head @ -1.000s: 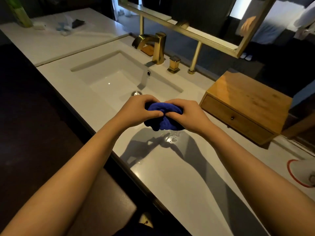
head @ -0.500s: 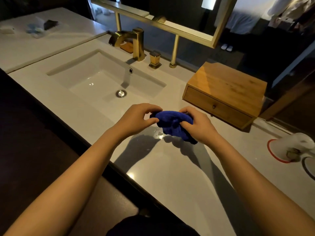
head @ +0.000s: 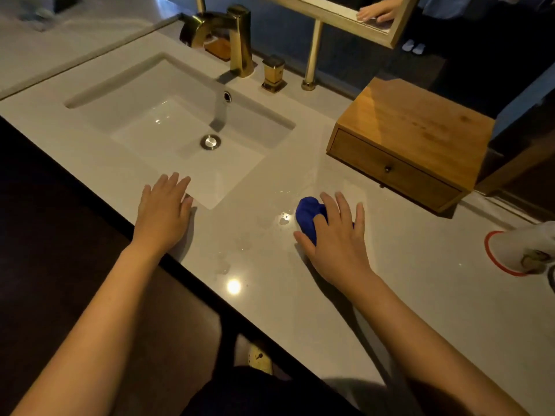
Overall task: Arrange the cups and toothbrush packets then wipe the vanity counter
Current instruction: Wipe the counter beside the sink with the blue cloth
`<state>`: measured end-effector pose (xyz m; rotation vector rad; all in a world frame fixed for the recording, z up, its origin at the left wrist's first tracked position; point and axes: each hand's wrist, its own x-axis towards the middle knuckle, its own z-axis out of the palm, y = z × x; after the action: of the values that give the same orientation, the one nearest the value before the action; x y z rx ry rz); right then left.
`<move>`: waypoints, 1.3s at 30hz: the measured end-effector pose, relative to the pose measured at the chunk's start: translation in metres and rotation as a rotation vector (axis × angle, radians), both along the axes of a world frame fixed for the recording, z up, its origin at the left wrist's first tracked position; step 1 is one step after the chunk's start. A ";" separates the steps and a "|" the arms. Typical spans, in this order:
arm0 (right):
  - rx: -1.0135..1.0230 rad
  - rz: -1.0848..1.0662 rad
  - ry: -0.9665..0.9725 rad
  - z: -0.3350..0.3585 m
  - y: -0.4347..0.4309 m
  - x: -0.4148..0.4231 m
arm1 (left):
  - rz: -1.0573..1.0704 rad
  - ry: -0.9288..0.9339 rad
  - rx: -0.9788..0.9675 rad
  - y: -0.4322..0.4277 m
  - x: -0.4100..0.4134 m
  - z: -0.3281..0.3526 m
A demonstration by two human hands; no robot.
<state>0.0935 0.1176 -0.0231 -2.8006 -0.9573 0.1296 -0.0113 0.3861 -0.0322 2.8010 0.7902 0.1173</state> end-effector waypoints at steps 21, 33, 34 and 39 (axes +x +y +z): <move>0.195 -0.444 0.062 -0.036 0.047 0.071 | 0.156 0.187 0.089 -0.007 -0.008 -0.030; 0.176 -0.420 0.037 -0.036 0.080 0.083 | 0.193 0.157 0.094 -0.009 -0.005 -0.034; 0.177 -0.419 0.043 -0.036 0.084 0.084 | 0.194 0.156 0.091 -0.009 -0.005 -0.034; 0.163 -0.374 0.066 -0.036 0.102 0.081 | 0.207 0.163 0.097 -0.010 -0.005 -0.036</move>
<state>0.1744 0.2197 -0.0595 -2.7453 -0.3972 0.0872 -0.0159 0.3762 -0.0678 2.8392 1.1413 -0.0403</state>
